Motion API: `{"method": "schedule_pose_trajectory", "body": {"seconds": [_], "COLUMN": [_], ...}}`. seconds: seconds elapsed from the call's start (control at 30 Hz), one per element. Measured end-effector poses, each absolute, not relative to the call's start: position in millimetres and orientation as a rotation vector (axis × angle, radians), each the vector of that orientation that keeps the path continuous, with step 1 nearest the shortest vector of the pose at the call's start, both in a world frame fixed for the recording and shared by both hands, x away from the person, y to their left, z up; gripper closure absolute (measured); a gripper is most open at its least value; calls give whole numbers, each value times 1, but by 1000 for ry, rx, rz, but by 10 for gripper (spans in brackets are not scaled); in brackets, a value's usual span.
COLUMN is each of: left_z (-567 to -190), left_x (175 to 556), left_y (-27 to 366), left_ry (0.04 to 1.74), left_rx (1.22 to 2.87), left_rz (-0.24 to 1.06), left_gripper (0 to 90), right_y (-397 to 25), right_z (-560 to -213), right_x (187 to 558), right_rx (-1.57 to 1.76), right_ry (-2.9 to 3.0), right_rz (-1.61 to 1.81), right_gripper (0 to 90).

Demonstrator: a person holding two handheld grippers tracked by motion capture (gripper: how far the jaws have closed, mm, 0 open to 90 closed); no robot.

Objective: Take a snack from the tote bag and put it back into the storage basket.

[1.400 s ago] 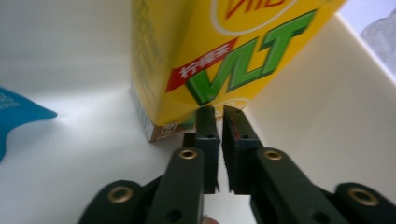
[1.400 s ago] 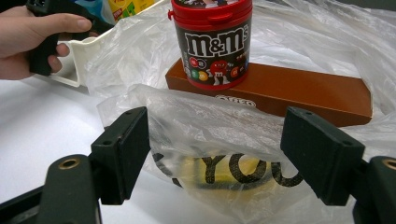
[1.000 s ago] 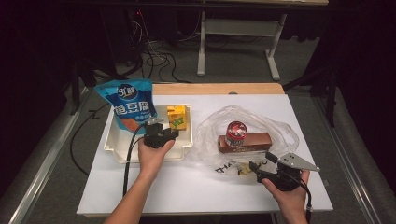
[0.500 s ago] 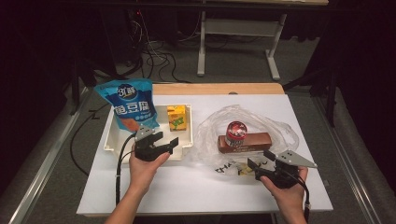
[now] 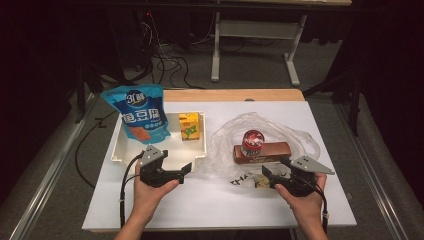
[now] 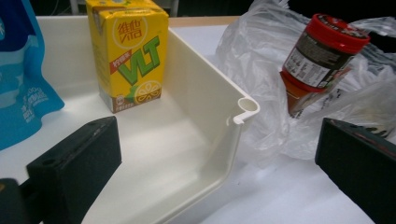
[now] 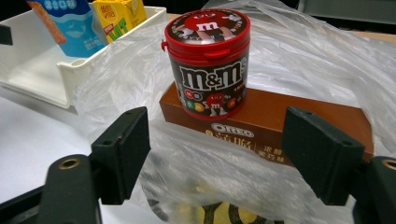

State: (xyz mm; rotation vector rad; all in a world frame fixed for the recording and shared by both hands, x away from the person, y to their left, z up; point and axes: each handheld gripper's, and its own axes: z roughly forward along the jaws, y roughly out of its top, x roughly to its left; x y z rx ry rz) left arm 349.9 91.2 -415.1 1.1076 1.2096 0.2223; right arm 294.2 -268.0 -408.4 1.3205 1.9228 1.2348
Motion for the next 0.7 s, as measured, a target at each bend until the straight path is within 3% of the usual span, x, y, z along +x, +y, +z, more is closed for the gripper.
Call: {"method": "schedule_pose_trajectory", "body": {"seconds": [0.7], "left_z": [-419], "left_x": [342], "left_y": [90], "left_ry": [1169], "left_rx": [1164], "left_rz": [216], "left_gripper": [6], "right_y": [-248], "right_z": [-408], "right_x": [340], "right_rx": [1331], "right_ry": [1954], "right_rz": [1169], "right_gripper": [196]}}
